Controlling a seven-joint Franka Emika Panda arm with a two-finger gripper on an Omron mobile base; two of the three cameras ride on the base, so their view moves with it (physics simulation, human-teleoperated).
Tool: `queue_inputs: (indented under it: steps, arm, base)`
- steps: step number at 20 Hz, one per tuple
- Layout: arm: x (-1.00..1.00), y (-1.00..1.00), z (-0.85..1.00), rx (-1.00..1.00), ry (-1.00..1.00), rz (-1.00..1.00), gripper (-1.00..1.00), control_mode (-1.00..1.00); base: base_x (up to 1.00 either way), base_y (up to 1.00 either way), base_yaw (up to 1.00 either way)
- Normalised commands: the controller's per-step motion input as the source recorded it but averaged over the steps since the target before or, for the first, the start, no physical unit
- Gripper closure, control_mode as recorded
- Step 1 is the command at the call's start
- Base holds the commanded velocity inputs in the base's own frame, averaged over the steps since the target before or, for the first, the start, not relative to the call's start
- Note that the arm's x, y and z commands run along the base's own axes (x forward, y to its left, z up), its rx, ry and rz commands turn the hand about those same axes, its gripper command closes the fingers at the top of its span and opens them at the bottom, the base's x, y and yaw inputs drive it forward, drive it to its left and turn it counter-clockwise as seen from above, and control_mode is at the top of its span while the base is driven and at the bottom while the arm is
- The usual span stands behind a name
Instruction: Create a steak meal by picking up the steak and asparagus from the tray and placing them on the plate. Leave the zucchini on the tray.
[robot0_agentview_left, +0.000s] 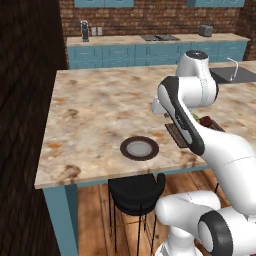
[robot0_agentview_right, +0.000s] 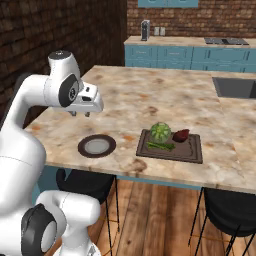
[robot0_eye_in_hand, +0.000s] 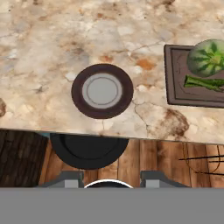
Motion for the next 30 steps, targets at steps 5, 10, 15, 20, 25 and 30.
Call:
queue_inputs:
  steps: [5,10,15,20,25,30]
  arm:
    - [-0.10,-0.25,-0.22,0.00,-0.04,-0.12,-1.00,-1.00]
    - [0.00,-0.44,-0.38,0.00,-0.01,-0.29,-1.00,-1.00]
    - [0.09,-0.48,-0.28,0.00,0.00,-0.28,-1.00,-1.00]
    - [0.18,-0.49,-0.42,0.02,0.00,-0.29,-1.00,-1.00]
    - [0.27,-0.51,-0.32,0.04,0.00,-0.25,-1.00,-1.00]
    - [0.20,-0.42,-0.29,0.01,0.01,-0.14,-1.00,-1.00]
  base:
    - [0.00,0.00,0.00]
    - [0.00,0.00,0.00]
    - [0.00,0.00,0.00]
    - [0.00,0.00,0.00]
    - [0.00,0.00,0.00]
    - [0.00,0.00,0.00]
